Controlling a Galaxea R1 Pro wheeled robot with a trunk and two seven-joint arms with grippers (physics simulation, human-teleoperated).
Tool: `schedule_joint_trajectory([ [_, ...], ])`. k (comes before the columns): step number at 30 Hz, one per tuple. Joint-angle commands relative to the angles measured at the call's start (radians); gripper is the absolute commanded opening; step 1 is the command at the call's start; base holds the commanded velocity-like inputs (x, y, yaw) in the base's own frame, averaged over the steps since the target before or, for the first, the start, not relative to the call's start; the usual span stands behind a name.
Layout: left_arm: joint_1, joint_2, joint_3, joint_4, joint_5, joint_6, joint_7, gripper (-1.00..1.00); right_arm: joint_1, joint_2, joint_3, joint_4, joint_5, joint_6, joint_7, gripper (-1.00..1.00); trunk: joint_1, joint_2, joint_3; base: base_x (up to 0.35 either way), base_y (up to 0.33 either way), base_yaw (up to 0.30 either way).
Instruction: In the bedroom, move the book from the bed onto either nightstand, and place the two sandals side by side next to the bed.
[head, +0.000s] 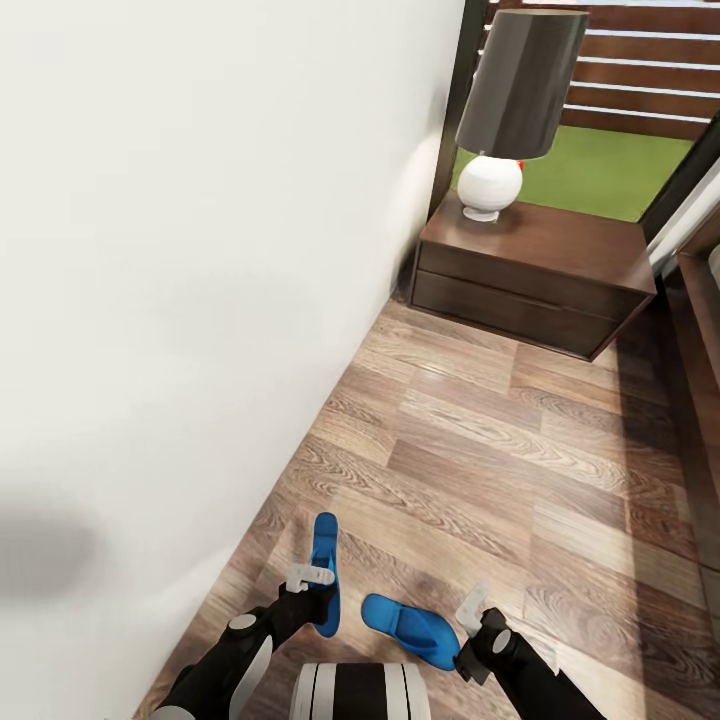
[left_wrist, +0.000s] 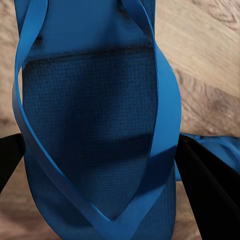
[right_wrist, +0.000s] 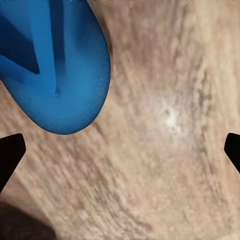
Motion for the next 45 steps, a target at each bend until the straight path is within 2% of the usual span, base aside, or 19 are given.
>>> schedule_joint_trajectory([
  [1,0.0,0.0,-0.002,-0.001,0.008,0.004,-0.002,-1.0,0.0,-0.001,0.003,-0.003,0.011,0.005,0.006,1.0,0.0,0.0,-0.001,0.0,0.0,0.0],
  [22,0.0,0.0,-0.002,-0.001,0.008,0.004,-0.002,-1.0,0.0,-0.001,0.003,-0.006,0.011,0.006,0.009,1.0,0.0,0.0,-0.008,0.0,0.0,0.053],
  [37,0.0,0.0,-0.002,0.0,0.008,0.004,-0.002,-1.0,0.0,-0.001,0.003,-0.006,0.011,0.005,0.006,1.0,0.0,0.0,-0.021,0.0,0.0,0.2],
  [45,0.0,0.0,-0.002,0.0,0.008,0.004,-0.002,-1.0,0.0,-0.001,0.003,-0.006,0.011,0.005,0.005,1.0,0.0,0.0,-0.024,0.0,0.0,0.046],
])
